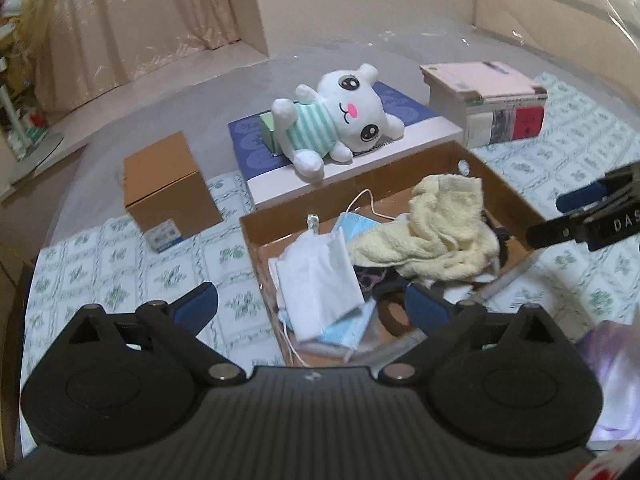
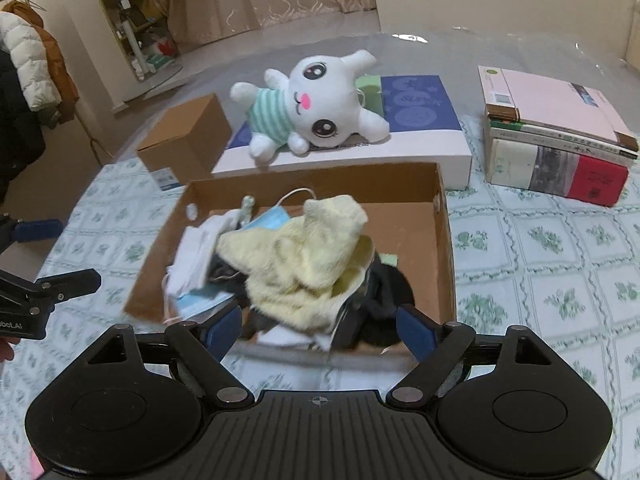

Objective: Organize soft objects

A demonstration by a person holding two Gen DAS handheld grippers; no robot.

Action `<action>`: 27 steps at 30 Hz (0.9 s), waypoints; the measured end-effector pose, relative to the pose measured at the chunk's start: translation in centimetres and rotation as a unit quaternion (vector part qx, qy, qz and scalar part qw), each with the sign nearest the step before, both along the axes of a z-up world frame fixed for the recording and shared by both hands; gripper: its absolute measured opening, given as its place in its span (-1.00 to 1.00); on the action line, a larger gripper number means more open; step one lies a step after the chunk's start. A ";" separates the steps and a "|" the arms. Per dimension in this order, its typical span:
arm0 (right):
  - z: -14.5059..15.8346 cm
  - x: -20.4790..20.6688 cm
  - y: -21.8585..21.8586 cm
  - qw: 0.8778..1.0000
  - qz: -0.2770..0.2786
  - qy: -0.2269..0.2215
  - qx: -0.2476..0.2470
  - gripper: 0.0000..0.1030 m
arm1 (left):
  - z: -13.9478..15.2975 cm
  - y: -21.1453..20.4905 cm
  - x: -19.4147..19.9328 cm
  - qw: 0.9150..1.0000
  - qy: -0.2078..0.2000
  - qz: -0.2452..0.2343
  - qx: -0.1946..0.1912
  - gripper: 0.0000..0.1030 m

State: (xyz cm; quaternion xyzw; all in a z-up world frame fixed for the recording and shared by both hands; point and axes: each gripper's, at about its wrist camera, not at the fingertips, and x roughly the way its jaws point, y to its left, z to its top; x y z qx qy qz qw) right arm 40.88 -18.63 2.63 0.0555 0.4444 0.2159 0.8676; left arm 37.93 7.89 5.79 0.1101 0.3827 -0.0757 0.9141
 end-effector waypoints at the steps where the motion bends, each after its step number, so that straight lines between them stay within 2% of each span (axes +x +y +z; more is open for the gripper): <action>1: 0.5 -0.8 -0.1 1.000 0.000 -0.002 0.002 0.64 | 0.5 0.1 -0.9 1.000 -0.001 0.006 -0.006 0.94; 7: 3.7 -5.8 -0.4 1.000 0.003 -0.022 0.003 0.65 | 3.4 0.2 -6.2 0.999 -0.008 0.024 -0.031 0.95; 12: 6.1 -10.5 -0.6 0.999 0.002 -0.047 -0.006 0.66 | 6.3 -0.2 -11.7 0.997 -0.043 0.051 -0.046 0.94; 15: 7.2 -13.6 -1.1 0.998 0.003 -0.063 0.007 0.66 | 7.4 -0.6 -14.9 0.995 -0.059 0.060 -0.061 0.92; 21: 9.0 -19.5 -2.2 0.995 -0.007 -0.096 0.021 0.66 | 8.3 -1.1 -21.3 0.989 -0.085 0.080 -0.086 0.92; 25: 9.4 -23.3 -3.3 0.992 -0.025 -0.108 0.055 0.66 | 8.2 -1.2 -25.0 0.985 -0.083 0.091 -0.121 0.92; 27: 9.4 -24.9 -3.5 0.992 -0.029 -0.109 0.057 0.66 | 8.0 -1.4 -26.8 0.983 -0.083 0.098 -0.131 0.92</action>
